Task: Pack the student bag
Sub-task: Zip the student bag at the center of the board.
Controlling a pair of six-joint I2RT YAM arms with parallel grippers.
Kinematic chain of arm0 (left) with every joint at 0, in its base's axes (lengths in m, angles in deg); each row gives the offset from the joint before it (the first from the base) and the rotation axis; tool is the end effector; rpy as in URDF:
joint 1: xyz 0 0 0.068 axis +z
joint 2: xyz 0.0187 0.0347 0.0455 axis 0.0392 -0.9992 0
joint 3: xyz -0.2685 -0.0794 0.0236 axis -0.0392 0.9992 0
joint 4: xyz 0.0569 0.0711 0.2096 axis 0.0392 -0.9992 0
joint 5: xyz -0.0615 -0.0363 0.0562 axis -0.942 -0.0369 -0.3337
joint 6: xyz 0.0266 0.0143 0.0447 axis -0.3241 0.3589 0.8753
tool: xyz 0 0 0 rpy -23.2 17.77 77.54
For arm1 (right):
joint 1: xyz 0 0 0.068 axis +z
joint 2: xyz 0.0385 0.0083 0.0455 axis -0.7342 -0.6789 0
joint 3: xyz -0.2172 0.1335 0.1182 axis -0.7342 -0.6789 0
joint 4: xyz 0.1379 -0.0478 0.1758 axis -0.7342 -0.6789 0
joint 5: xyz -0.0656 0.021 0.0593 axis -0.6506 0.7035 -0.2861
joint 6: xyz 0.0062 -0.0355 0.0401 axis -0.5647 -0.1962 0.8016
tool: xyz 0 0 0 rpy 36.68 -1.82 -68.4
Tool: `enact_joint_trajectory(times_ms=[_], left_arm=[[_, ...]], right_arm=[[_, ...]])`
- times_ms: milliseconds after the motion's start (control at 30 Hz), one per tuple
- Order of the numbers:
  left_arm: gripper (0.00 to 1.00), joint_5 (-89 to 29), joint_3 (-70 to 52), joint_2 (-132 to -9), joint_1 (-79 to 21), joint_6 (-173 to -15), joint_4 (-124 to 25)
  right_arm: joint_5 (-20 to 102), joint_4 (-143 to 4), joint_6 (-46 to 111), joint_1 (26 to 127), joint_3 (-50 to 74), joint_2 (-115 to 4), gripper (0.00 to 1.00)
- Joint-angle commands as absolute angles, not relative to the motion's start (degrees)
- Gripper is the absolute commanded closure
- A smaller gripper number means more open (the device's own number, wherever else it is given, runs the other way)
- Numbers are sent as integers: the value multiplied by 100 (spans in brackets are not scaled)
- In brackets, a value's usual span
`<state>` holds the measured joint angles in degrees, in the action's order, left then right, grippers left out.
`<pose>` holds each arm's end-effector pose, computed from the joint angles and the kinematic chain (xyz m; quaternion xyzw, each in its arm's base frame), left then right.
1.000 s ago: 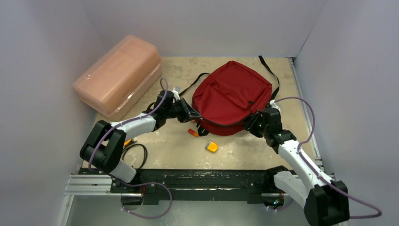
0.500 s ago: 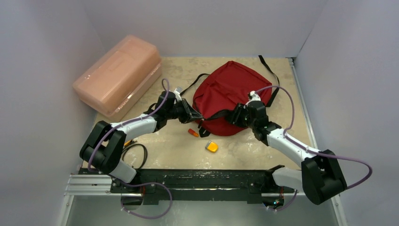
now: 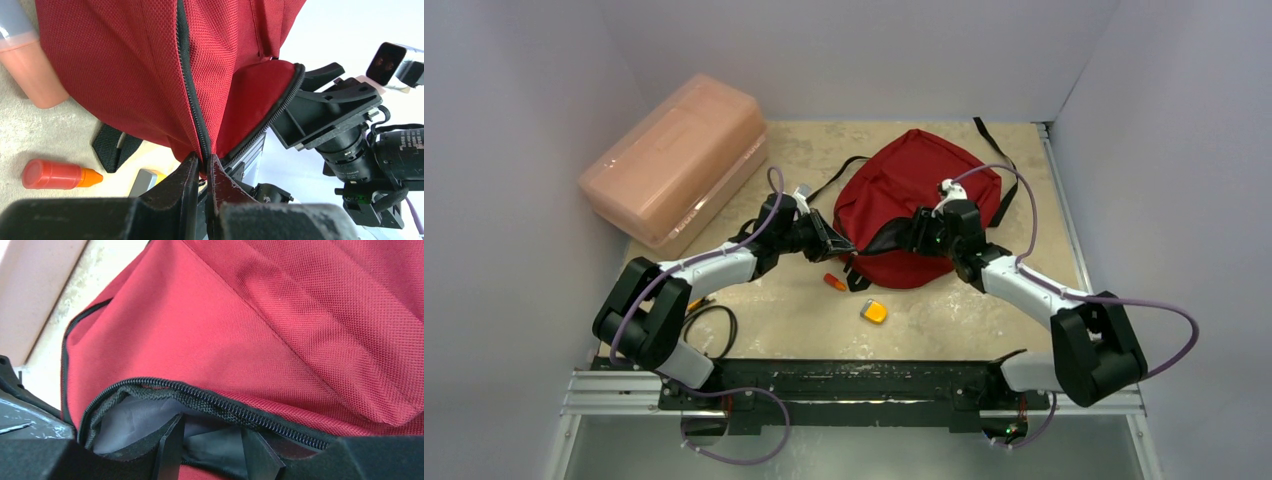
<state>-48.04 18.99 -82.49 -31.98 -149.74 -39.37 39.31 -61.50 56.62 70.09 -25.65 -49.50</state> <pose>0.2458 -0.1584 0.2304 -0.1658 0.8402 -0.4879 0.1690 0.2272 0.0997 0.2428 0.0356 0.8646 0.2673 0.4240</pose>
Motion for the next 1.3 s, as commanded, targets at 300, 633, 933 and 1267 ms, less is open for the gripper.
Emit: enact_joint_trajectory(times_ms=[300,633,933,1267], left_arm=[[100,-4907,1879,-8152,-3244,-15037,-3746],[55,-4787,1872,-8222,-3158,-15043,-3860],[52,-4647,1400,-8673,-3054,-14530,-4233],[70,-4873,1454,-8907,-3063,-14730,-3669]], right_arm=[[4943,-7776,5600,7003,-2396,-4852,57],[5842,-7821,5136,7168,-2625,-5122,57],[5130,-7841,4860,7704,-2727,-4489,53],[3978,-8160,5711,7930,-2340,-3595,44]])
